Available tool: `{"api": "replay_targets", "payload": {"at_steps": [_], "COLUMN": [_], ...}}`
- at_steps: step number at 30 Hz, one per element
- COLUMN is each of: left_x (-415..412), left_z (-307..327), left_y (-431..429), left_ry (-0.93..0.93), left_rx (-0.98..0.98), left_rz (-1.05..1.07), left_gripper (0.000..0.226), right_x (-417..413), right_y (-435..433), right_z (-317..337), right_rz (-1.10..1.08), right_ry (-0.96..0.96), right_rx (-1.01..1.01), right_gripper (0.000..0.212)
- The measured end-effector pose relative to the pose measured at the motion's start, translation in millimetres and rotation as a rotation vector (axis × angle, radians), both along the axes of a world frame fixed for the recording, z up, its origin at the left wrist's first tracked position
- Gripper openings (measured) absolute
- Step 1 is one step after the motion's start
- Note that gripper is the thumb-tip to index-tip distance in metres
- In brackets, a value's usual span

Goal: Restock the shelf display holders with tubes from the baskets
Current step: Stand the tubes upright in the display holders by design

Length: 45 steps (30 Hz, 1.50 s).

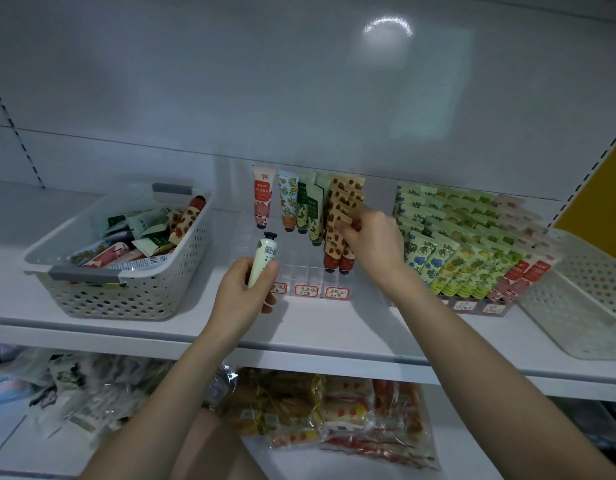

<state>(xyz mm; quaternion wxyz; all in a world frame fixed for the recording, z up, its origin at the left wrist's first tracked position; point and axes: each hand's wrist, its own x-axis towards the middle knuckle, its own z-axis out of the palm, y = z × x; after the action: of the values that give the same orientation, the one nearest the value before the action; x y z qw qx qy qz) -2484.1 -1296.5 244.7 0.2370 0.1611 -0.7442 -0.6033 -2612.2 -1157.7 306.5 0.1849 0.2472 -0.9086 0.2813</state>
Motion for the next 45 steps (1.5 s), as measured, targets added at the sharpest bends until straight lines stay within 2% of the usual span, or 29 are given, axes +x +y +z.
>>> {"api": "replay_targets", "payload": {"at_steps": [14,17,20,22,34,45], "left_x": [-6,-5,-3,-3,-7,-5], "left_z": [3,4,4,4,5,5], "left_y": [9,7,7,7,11,11], "left_ry": [0.019,0.027,0.03,0.029,0.01,0.015], "left_rx": [0.004,0.007,0.002,-0.003,0.011,-0.002], "left_rz": [-0.015,-0.02,-0.029,-0.034,-0.037,-0.037], "left_gripper": [0.024,0.022,0.021,0.02,0.023,0.022], "right_x": [-2,-1,0,-2,-9,-5], "right_y": [1,1,2,3,0,0], "right_z": [6,6,5,5,11,13], "right_rz": [-0.044,-0.018,0.02,0.029,0.028,0.053], "right_ry": [0.027,0.016,0.02,0.044,0.096,0.034], "right_rx": [0.209,0.179,0.063,0.034,0.141,0.076], "right_gripper": [0.026,0.027,0.031,0.026,0.022,0.025]}}
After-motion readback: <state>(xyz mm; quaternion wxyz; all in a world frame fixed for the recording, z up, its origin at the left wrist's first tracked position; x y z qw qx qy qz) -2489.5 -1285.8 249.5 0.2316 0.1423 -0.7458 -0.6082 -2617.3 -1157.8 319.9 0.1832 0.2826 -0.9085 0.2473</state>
